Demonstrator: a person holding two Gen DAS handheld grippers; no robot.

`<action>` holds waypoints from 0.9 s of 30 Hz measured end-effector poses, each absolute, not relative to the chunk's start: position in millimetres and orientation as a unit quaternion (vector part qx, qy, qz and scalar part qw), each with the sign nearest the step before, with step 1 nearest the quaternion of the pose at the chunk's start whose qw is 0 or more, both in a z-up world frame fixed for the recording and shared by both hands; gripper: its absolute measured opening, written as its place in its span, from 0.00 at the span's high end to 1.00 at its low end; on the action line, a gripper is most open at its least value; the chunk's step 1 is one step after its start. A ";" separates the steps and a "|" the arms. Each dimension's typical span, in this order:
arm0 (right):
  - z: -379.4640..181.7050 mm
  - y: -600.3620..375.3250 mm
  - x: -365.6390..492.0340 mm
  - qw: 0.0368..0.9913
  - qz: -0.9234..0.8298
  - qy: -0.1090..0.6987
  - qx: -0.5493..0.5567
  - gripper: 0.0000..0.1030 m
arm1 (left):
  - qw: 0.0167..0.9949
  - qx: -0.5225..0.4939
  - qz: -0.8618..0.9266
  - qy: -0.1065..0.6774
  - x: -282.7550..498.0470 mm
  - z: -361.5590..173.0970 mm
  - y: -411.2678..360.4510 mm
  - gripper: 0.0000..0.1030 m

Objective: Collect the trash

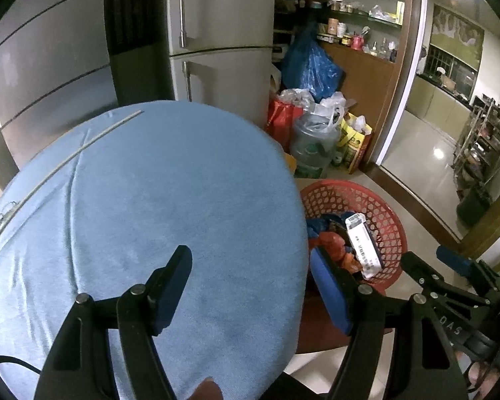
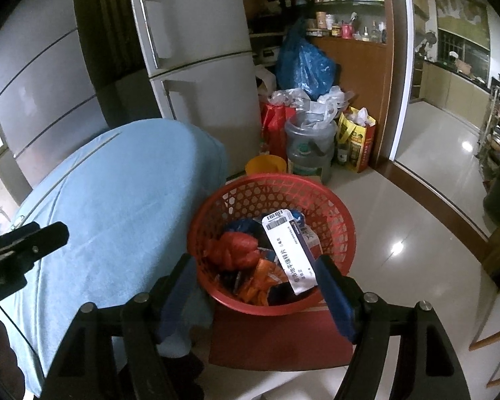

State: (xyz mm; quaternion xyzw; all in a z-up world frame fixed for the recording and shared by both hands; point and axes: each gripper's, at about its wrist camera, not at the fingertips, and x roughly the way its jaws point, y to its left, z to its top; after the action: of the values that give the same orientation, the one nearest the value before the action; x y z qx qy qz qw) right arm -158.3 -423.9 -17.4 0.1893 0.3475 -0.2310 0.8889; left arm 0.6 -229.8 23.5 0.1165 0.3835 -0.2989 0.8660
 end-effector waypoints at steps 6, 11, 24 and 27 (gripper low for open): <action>-17.3 -423.2 -158.3 0.890 -0.231 0.346 0.189 0.25 | 0.866 0.121 -0.300 0.382 -2.2 22.6 -232.0 0.28; -17.9 -424.3 -157.9 0.889 -0.232 0.347 0.189 0.25 | 0.866 0.126 -0.301 0.378 -4.2 22.4 -234.1 0.28; -16.8 -423.4 -155.4 0.888 -0.230 0.350 0.191 0.25 | 0.865 0.128 -0.301 0.380 -4.0 21.0 -234.1 0.28; -16.5 -423.4 -155.4 0.888 -0.230 0.349 0.190 0.25 | 0.865 0.128 -0.302 0.380 -4.5 21.2 -234.0 0.28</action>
State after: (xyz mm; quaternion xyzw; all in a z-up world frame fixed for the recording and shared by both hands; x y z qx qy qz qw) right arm -155.4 -423.4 -16.5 0.1902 0.3494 -0.2304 0.8880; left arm -4.5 -234.0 21.2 0.1275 0.3798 -0.3024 0.8649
